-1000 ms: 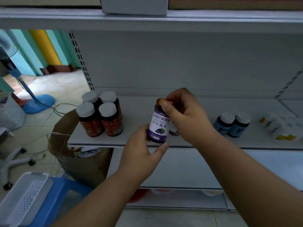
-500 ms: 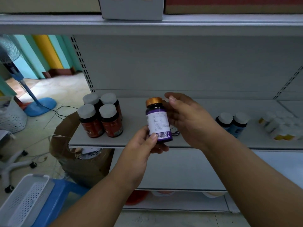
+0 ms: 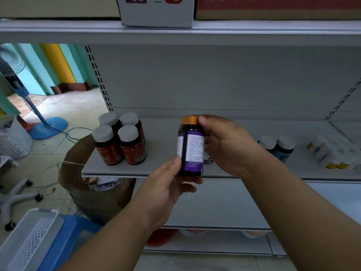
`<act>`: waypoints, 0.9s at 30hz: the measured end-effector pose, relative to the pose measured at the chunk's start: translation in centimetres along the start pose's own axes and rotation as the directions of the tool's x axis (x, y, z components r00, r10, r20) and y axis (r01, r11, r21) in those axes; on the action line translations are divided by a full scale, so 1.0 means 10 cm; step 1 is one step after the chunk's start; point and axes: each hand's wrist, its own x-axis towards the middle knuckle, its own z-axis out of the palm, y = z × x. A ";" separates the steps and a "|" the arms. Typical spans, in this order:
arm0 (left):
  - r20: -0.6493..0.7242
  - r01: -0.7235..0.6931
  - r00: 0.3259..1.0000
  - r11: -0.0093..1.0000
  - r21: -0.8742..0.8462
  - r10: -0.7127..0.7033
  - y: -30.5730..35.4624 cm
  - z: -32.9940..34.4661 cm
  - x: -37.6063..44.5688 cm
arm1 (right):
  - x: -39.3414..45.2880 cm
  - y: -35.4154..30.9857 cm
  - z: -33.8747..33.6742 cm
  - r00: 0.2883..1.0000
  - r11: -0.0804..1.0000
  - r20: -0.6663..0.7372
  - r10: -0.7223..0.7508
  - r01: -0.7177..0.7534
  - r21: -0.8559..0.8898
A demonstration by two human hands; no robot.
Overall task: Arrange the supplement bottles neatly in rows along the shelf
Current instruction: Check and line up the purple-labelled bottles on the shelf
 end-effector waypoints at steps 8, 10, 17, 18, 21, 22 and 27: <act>-0.028 0.002 1.000 0.998 -0.057 -0.004 -0.03 0.03 0.06 | 0.06 -0.02 0.00 0.996 0.994 -0.073 -0.049 0.042 -0.101; -0.015 0.039 0.999 0.992 -0.118 -0.041 -0.03 0.03 0.08 | 0.06 -0.01 -0.02 0.998 0.995 -0.054 -0.025 0.020 -0.096; -0.019 0.106 0.994 0.976 -0.191 -0.112 -0.05 0.05 0.12 | 0.05 0.00 -0.08 0.999 0.996 -0.048 -0.002 -0.003 -0.090; -0.030 0.086 0.995 0.985 -0.149 -0.092 -0.05 0.04 0.13 | 0.05 0.00 -0.07 0.997 0.993 -0.069 -0.015 0.006 -0.121; -0.022 -0.002 1.000 0.993 0.122 0.005 -0.02 0.02 0.13 | 0.01 -0.03 -0.05 0.989 0.966 -0.122 -0.078 0.045 -0.256; -0.022 -0.023 0.999 0.978 0.208 0.028 0.00 0.01 0.14 | -0.01 -0.04 -0.05 0.988 0.952 -0.122 -0.098 0.058 -0.300; -0.073 -0.107 0.975 0.733 0.671 0.208 0.15 -0.05 0.27 | -0.19 -0.10 -0.05 0.974 0.857 0.010 -0.226 0.204 -0.473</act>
